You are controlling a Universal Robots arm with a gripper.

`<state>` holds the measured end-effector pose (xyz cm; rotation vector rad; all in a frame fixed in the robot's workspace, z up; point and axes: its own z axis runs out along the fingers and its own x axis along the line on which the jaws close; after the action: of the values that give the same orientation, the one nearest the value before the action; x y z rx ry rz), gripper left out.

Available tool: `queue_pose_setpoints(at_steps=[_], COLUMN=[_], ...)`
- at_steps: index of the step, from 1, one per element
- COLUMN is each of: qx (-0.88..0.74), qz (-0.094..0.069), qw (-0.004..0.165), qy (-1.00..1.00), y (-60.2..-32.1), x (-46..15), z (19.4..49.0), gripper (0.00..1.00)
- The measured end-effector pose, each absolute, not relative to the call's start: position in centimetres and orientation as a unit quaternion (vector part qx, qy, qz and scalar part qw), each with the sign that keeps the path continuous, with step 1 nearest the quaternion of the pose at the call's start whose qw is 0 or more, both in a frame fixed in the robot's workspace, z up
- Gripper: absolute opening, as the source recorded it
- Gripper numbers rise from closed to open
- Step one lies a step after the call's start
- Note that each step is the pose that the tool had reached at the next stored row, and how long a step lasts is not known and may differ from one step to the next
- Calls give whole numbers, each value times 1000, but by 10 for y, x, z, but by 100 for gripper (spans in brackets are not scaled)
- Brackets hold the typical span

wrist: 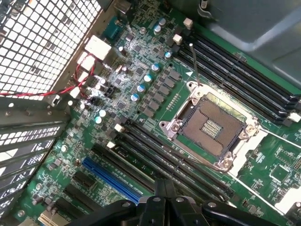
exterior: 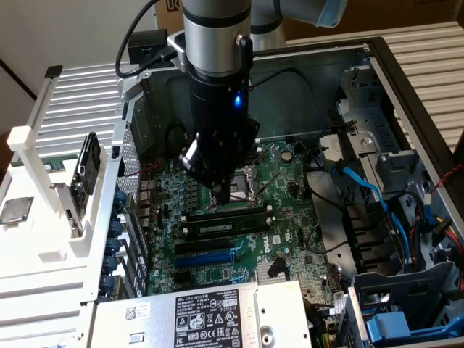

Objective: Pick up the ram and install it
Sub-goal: 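Press down the ram until it locks into place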

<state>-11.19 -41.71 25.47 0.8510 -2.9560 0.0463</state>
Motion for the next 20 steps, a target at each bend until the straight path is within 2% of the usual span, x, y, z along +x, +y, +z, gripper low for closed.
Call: queue_pose_setpoints(at_steps=[20], qx=[128], qz=[10], qw=[34], qy=[-991], y=[-417], x=[-112], z=[255], gripper=[10])
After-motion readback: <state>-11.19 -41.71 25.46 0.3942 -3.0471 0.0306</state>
